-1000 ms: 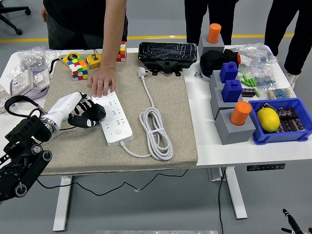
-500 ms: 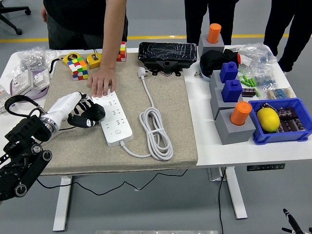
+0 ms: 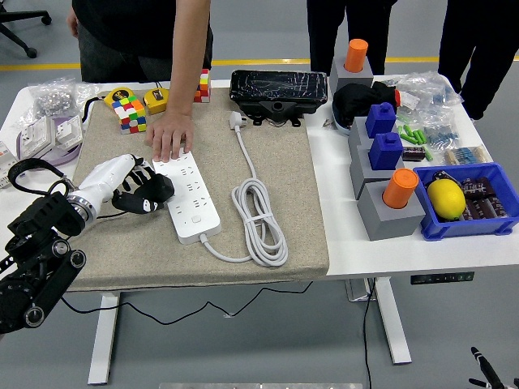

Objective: Pick up the plug,place it near the board,insert it into the board,press the button

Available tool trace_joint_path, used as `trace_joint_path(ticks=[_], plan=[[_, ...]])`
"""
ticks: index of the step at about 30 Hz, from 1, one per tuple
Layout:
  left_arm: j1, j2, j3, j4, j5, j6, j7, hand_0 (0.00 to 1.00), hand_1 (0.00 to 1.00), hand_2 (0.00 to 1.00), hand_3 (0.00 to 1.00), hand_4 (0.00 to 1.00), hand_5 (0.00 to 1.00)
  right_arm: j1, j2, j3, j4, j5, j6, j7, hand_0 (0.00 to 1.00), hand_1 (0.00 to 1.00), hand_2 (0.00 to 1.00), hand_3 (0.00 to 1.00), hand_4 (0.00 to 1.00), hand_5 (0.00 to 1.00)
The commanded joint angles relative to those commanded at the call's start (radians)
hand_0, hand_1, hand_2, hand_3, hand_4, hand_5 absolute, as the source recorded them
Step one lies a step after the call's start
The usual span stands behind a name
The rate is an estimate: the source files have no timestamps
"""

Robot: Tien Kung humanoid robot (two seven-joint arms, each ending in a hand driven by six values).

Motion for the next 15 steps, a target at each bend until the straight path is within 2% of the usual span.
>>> trace_joint_path(ticks=[2,3,8,9,14,15], plan=[[0.000,0.000,0.001,0.000,-0.002,-0.002,-0.001,0.405,0.573,0.521,0.537,0.580,0.002,0.000,0.000,0.000,0.000,0.000,0.000,0.000,0.780,0.730,0.712,0.733,0.998,0.944],[0.001,0.000,0.001,0.000,-0.003,-0.003,-0.001,0.420,0.591,0.572,0.558,0.602,0.002,0.000,0.000,-0.001,0.000,0.001,0.000,0.001,0.780,0.729,0.712,0.733,0.998,0.944],[0.002,0.000,0.001,0.001,-0.008,-0.013,-0.002,0.420,0.591,0.572,0.558,0.602,0.002,0.000,0.000,-0.001,0.000,0.002,0.000,0.002,0.780,0.729,0.712,0.733,0.998,0.944],[0.002,0.001,0.001,0.001,-0.009,-0.014,-0.003,0.464,0.670,0.618,0.589,0.756,0.002,-0.001,0.000,-0.001,0.000,0.001,0.000,0.002,0.780,0.729,0.712,0.733,0.998,0.944],[0.002,0.001,0.000,0.004,-0.009,-0.021,-0.004,0.464,0.670,0.618,0.589,0.756,0.002,-0.002,-0.001,0.002,0.000,-0.001,0.000,0.001,0.780,0.729,0.712,0.733,0.998,0.944],[0.002,0.001,0.000,0.004,-0.009,-0.021,-0.004,0.489,0.692,0.658,0.604,0.824,0.002,-0.001,-0.001,0.002,0.000,-0.001,0.000,0.001,0.780,0.729,0.713,0.733,0.998,0.943]])
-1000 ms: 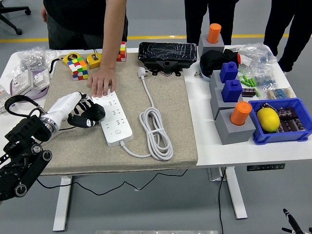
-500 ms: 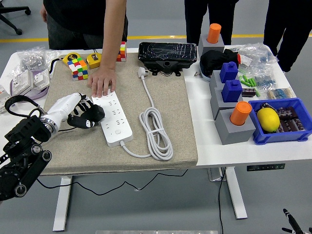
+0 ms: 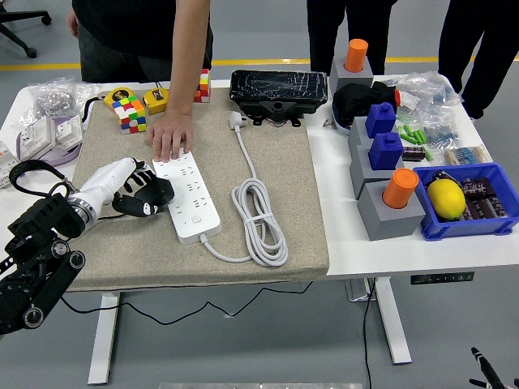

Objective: Pick up the plug,place it near the board,insert it into the board,press the button

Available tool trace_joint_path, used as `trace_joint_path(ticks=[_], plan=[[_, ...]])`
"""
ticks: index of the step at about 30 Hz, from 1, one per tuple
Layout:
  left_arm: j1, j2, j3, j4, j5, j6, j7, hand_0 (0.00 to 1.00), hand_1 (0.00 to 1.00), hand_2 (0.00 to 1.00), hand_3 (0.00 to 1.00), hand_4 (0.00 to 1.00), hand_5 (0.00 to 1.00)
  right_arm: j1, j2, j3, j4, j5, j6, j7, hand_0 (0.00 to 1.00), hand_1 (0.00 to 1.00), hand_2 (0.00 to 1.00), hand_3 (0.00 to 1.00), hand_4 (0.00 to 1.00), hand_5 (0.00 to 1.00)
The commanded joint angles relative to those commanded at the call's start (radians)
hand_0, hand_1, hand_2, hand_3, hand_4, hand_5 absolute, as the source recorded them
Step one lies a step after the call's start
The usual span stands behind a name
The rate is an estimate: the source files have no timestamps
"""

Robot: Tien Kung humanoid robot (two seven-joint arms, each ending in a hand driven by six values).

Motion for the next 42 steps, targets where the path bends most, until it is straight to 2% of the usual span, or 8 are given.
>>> trace_joint_path(ticks=[12,13,18,19,30,36,37,42], plan=[[-0.005,0.002,-0.004,0.001,-0.015,0.003,-0.008,0.497,0.701,0.682,0.615,0.855,0.002,0.002,0.000,-0.002,0.000,0.003,0.000,0.001,0.780,0.729,0.712,0.733,0.998,0.943],[-0.005,0.003,-0.004,0.002,-0.021,0.003,-0.010,0.503,0.706,0.725,0.637,0.912,0.027,0.001,0.000,-0.002,0.000,0.003,0.000,0.001,0.780,0.729,0.712,0.733,0.998,0.943],[-0.007,0.004,-0.005,0.001,-0.018,0.001,-0.009,0.503,0.706,0.725,0.637,0.912,0.027,0.001,0.000,-0.001,0.000,0.002,0.000,0.001,0.780,0.729,0.712,0.733,0.998,0.943],[-0.008,0.004,-0.005,0.001,-0.016,0.000,-0.008,0.521,0.726,0.740,0.748,0.998,0.105,0.001,0.000,-0.002,0.000,0.003,-0.001,0.001,0.780,0.729,0.712,0.733,0.998,0.942],[-0.008,0.003,-0.003,0.003,-0.020,-0.008,-0.009,0.525,0.728,0.744,0.756,0.998,0.099,0.002,-0.002,-0.003,0.000,0.004,-0.001,0.002,0.780,0.729,0.712,0.733,0.998,0.942],[-0.008,0.005,-0.005,0.007,-0.040,-0.015,-0.019,0.534,0.734,0.750,0.770,0.998,0.131,0.002,-0.001,-0.007,0.000,0.007,-0.001,0.003,0.780,0.729,0.712,0.733,0.998,0.940],[-0.008,0.005,-0.005,0.007,-0.042,-0.015,-0.019,0.568,0.757,0.771,0.805,0.998,0.316,0.002,-0.001,-0.007,0.000,0.008,-0.001,0.003,0.780,0.729,0.712,0.733,0.998,0.941],[-0.006,0.003,-0.012,0.015,-0.094,-0.021,-0.034,0.568,0.757,0.771,0.805,0.998,0.316,0.001,-0.001,-0.009,0.000,0.009,-0.001,0.002,0.780,0.729,0.712,0.733,0.998,0.941]])
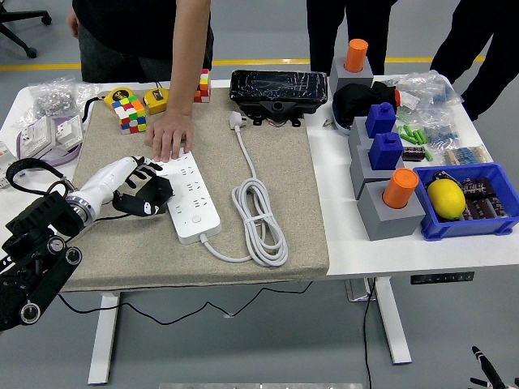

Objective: Pick up the plug,place it near the board,insert it into the board,press the button

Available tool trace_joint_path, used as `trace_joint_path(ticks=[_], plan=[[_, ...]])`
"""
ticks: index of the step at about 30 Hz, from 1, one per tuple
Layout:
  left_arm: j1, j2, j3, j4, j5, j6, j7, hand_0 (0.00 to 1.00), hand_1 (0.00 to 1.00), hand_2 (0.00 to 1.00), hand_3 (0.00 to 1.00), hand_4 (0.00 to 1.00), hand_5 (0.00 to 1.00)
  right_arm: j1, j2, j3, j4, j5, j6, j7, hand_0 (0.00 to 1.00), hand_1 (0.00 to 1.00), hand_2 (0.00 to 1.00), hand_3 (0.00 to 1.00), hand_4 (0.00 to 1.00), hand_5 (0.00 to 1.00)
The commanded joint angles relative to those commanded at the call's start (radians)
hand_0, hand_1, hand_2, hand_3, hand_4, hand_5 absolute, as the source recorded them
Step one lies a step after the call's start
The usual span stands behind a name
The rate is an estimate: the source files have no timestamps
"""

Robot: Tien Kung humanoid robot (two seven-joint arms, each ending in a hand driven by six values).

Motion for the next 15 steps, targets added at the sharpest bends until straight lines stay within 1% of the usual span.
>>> trace_joint_path(ticks=[1,3,4,5,6,7,9,10,12,13,15], plan=[[0.001,-0.001,-0.003,0.002,-0.017,0.000,-0.004,0.800,0.903,0.879,0.872,0.998,0.685,0.000,0.000,0.000,0.000,0.000,0.000,0.000,0.780,0.729,0.712,0.734,0.998,0.940],[0.006,-0.007,-0.013,0.002,-0.080,0.015,-0.016,0.800,0.903,0.879,0.872,0.998,0.685,0.000,0.001,0.001,0.000,-0.001,0.000,-0.001,0.780,0.729,0.712,0.734,0.998,0.940],[0.011,-0.013,-0.022,-0.001,-0.111,0.034,-0.026,0.800,0.903,0.879,0.872,0.998,0.685,0.000,0.001,0.000,0.000,0.000,0.000,-0.001,0.780,0.729,0.712,0.734,0.998,0.940],[0.015,-0.018,-0.029,-0.004,-0.133,0.055,-0.035,0.800,0.903,0.879,0.872,0.998,0.685,0.000,0.001,-0.001,0.000,0.002,0.000,-0.001,0.780,0.729,0.712,0.734,0.998,0.940],[0.024,-0.029,-0.045,-0.013,-0.159,0.092,-0.054,0.800,0.903,0.879,0.872,0.998,0.685,0.000,0.002,0.001,0.000,-0.001,0.000,-0.002,0.780,0.729,0.712,0.734,0.998,0.940],[0.029,-0.034,-0.053,-0.019,-0.174,0.125,-0.064,0.998,0.998,0.968,0.934,0.998,0.998,0.000,0.002,0.002,0.000,-0.002,0.000,-0.003,0.780,0.729,0.711,0.733,0.998,0.939],[0.058,-0.056,-0.082,-0.065,-0.197,0.220,-0.066,0.998,0.998,0.968,0.934,0.998,0.998,-0.001,0.003,-0.005,0.000,0.004,0.001,-0.001,0.780,0.729,0.711,0.733,0.998,0.939],[0.064,-0.060,-0.087,-0.077,-0.199,0.257,-0.062,0.998,0.998,0.968,0.934,0.998,0.998,-0.001,0.003,-0.005,0.000,0.004,0.001,-0.001,0.780,0.729,0.711,0.733,0.998,0.939],[0.096,-0.071,-0.093,-0.136,-0.183,0.332,-0.022,0.998,0.998,0.968,0.934,0.998,0.998,-0.003,0.003,-0.003,0.000,-0.001,0.001,-0.003,0.780,0.729,0.711,0.733,0.998,0.939],[0.115,-0.074,-0.089,-0.171,-0.166,0.371,0.007,0.935,0.951,0.928,0.887,0.998,0.998,-0.004,0.003,-0.001,0.000,-0.004,0.001,-0.003,0.780,0.729,0.712,0.733,0.998,0.938],[0.137,-0.080,-0.087,-0.231,-0.136,0.455,0.061,0.935,0.951,0.928,0.887,0.998,0.998,-0.005,0.003,0.001,0.000,-0.008,0.001,-0.005,0.780,0.729,0.712,0.733,0.998,0.938]])
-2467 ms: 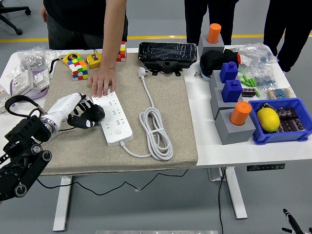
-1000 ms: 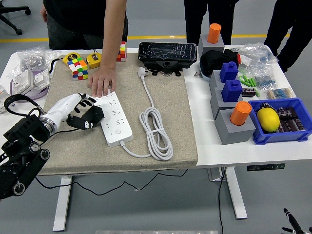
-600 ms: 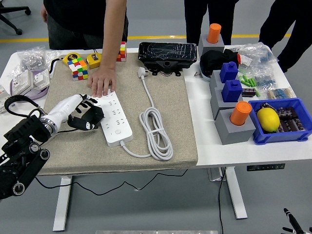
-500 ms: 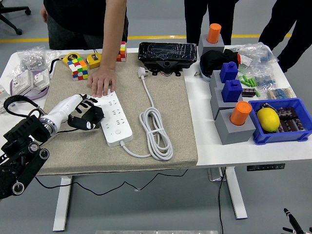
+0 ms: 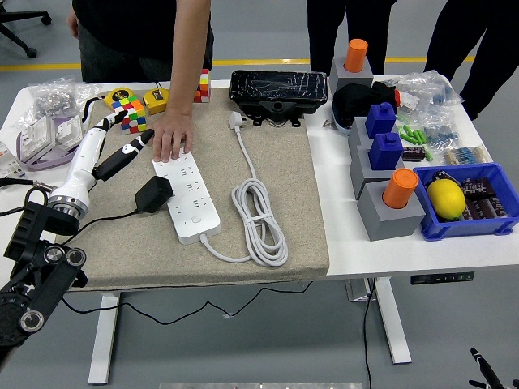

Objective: Pick up the plug,place it near the board,insert it into the board,press the button

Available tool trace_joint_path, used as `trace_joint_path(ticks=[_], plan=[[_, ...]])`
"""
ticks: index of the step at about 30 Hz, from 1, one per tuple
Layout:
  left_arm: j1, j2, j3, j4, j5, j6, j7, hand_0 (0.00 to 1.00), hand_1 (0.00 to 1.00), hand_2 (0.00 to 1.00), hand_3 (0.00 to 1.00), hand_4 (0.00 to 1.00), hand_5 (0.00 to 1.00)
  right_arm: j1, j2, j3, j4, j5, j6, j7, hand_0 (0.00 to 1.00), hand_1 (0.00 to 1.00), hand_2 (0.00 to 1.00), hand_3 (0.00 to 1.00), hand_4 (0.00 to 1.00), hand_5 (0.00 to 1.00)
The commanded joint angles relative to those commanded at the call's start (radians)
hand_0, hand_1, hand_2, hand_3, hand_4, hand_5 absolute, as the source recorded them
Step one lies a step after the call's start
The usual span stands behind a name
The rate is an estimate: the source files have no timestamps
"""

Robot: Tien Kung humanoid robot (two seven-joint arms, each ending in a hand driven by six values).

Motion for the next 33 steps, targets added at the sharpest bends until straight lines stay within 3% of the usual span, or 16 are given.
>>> trace_joint_path(ticks=[3,5,9,13,16,19,21,22,33], plan=[[0.053,-0.014,0.003,-0.104,0.112,0.120,0.123,0.935,0.951,0.928,0.887,0.998,0.998,-0.002,0.001,0.001,0.000,-0.004,0.000,0.000,0.780,0.729,0.712,0.733,0.998,0.938],[0.080,-0.017,0.007,-0.164,0.190,0.123,0.201,0.900,0.925,0.894,0.875,0.998,0.998,-0.001,0.001,-0.001,0.000,-0.001,0.000,0.001,0.780,0.729,0.712,0.733,0.998,0.938],[0.114,-0.011,0.023,-0.290,0.369,-0.013,0.383,0.900,0.925,0.894,0.875,0.998,0.998,0.003,0.000,-0.004,0.000,-0.001,0.001,0.001,0.780,0.729,0.712,0.733,0.998,0.938],[0.117,-0.004,0.042,-0.354,0.472,-0.151,0.520,0.881,0.907,0.875,0.854,0.998,0.998,0.006,-0.002,-0.005,0.000,-0.001,0.001,0.000,0.780,0.729,0.712,0.733,0.998,0.938],[0.113,-0.004,0.059,-0.388,0.479,-0.249,0.520,0.874,0.900,0.869,0.843,0.998,0.998,0.007,-0.004,-0.007,0.000,0.002,0.002,-0.001,0.780,0.729,0.711,0.733,0.998,0.938],[0.110,0.000,0.079,-0.400,0.450,-0.307,0.520,0.874,0.900,0.869,0.843,0.998,0.998,0.008,-0.005,-0.005,0.000,0.000,0.002,-0.002,0.780,0.729,0.711,0.733,0.998,0.938],[0.109,0.000,0.086,-0.399,0.432,-0.320,0.520,0.874,0.900,0.869,0.843,0.998,0.998,0.008,-0.005,-0.006,0.000,0.001,0.002,-0.001,0.780,0.729,0.711,0.733,0.998,0.938],[0.111,-0.001,0.089,-0.398,0.424,-0.330,0.520,0.845,0.843,0.825,0.815,0.998,0.998,0.008,-0.005,-0.006,0.000,0.001,0.002,-0.001,0.781,0.729,0.711,0.733,0.998,0.938],[0.115,-0.016,0.093,-0.359,0.388,-0.422,0.520,0.805,0.812,0.800,0.804,0.998,0.998,0.012,-0.007,-0.011,0.000,0.006,0.003,0.001,0.780,0.729,0.712,0.732,0.998,0.939]])
